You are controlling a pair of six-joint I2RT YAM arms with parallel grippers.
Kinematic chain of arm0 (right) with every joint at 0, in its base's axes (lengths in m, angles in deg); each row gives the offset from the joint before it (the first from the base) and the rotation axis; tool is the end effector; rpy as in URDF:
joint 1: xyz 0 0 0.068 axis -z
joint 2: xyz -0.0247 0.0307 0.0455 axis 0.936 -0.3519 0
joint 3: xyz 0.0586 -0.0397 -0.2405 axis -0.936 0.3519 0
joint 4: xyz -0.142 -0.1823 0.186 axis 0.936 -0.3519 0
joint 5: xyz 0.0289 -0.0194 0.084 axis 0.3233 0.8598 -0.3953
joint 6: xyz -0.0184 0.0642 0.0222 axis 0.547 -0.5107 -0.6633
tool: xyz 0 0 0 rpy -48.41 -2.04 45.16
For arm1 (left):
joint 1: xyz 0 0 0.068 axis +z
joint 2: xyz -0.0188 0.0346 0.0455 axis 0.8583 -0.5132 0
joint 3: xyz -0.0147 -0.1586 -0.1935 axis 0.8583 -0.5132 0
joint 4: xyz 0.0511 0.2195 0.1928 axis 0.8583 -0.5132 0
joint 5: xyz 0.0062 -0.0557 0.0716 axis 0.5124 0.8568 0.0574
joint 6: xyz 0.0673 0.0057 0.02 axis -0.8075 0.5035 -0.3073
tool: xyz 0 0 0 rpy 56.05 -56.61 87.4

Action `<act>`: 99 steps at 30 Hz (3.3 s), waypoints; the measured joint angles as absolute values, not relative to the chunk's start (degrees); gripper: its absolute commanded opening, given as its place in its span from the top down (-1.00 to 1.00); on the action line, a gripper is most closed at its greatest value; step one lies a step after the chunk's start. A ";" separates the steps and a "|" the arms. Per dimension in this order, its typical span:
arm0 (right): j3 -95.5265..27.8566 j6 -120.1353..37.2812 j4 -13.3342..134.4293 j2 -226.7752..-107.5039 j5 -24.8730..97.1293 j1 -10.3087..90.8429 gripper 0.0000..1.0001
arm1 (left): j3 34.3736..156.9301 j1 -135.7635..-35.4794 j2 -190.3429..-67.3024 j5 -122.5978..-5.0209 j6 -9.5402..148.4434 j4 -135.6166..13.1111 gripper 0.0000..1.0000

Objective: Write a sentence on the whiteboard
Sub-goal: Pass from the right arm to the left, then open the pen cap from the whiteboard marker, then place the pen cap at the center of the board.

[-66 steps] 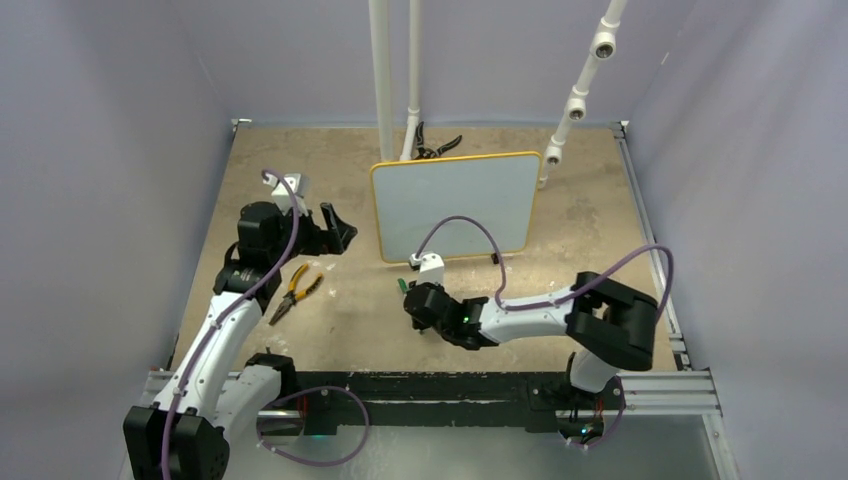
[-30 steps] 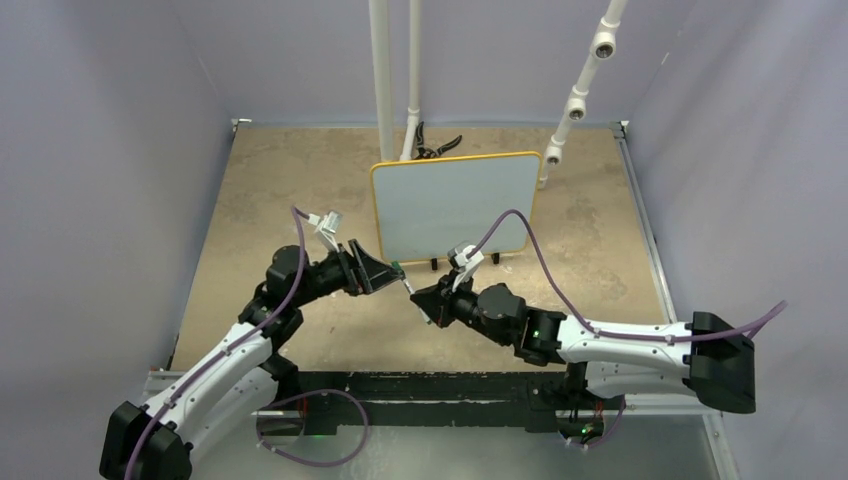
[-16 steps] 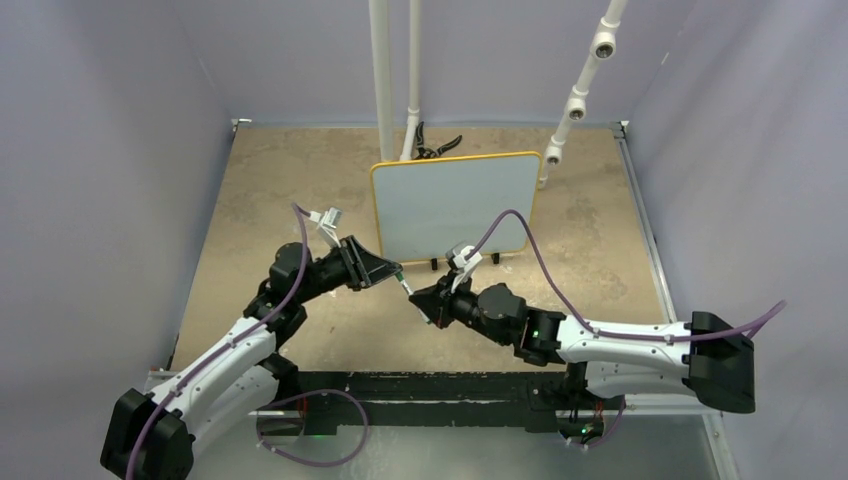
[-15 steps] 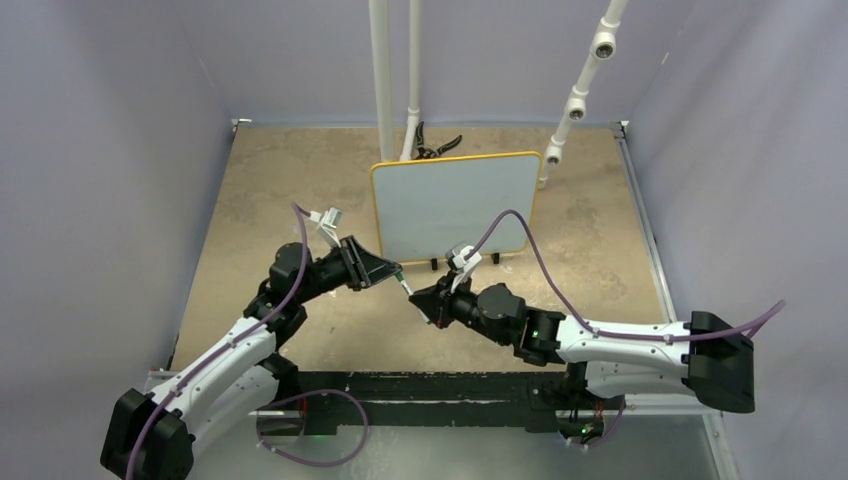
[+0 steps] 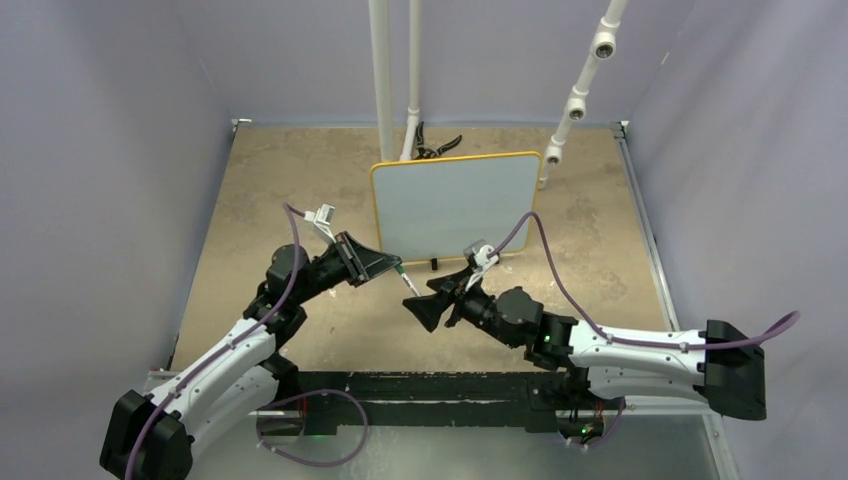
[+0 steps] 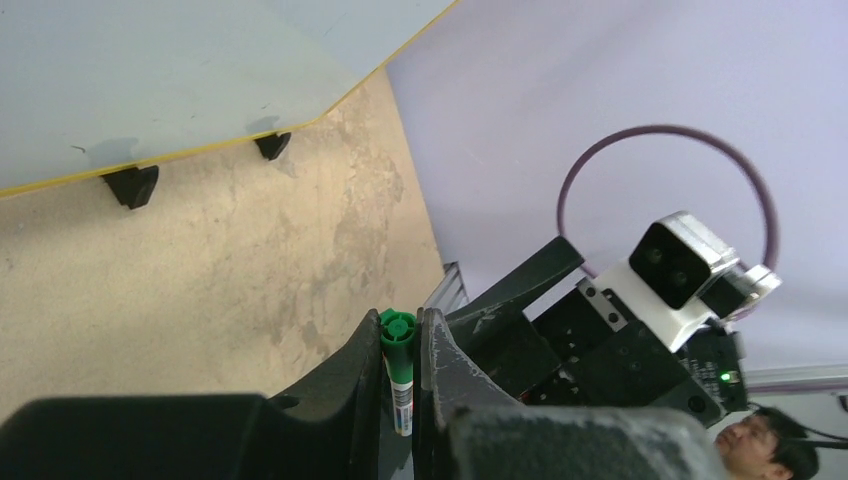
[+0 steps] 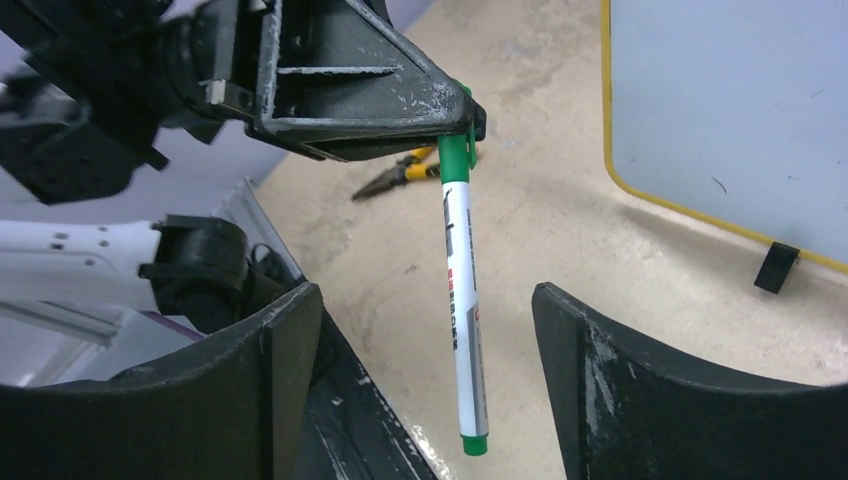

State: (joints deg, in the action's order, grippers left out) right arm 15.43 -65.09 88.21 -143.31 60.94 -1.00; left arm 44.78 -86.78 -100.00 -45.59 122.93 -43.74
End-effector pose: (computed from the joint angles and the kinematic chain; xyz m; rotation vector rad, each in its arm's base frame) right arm 0.1138 0.2688 0.2144 -0.3619 1.7149 1.0846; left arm 0.2185 -0.1436 0.2098 -0.2243 1.9182 -1.5447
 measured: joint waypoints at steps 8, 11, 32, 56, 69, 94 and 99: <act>21.42 -69.18 100.32 -140.84 62.01 -1.00 -0.63 | 41.42 -86.78 -98.87 -48.02 131.48 -35.35 1.00; 23.19 -69.88 105.96 -142.15 62.90 -1.00 -0.60 | 40.43 -86.78 -98.76 -48.83 133.77 -33.64 1.00; 19.95 -74.18 116.23 -153.17 65.70 -1.00 0.05 | 38.57 -86.78 -96.46 -51.95 137.84 -29.84 1.00; 19.34 -74.71 111.53 -150.00 65.57 -1.41 1.00 | 38.16 -87.92 -93.71 -53.13 139.04 -30.63 1.00; 22.18 -78.21 101.02 -141.63 68.33 -1.21 1.00 | 38.36 -86.80 -92.35 -67.05 137.73 -31.61 1.00; 24.48 -76.59 88.93 -129.19 72.76 -1.21 1.00 | 43.54 -86.78 -108.97 -71.19 111.98 -66.54 0.95; 24.48 -76.15 87.93 -129.98 72.81 -1.21 1.00 | 41.88 -86.78 -111.68 -70.55 110.86 -64.31 0.50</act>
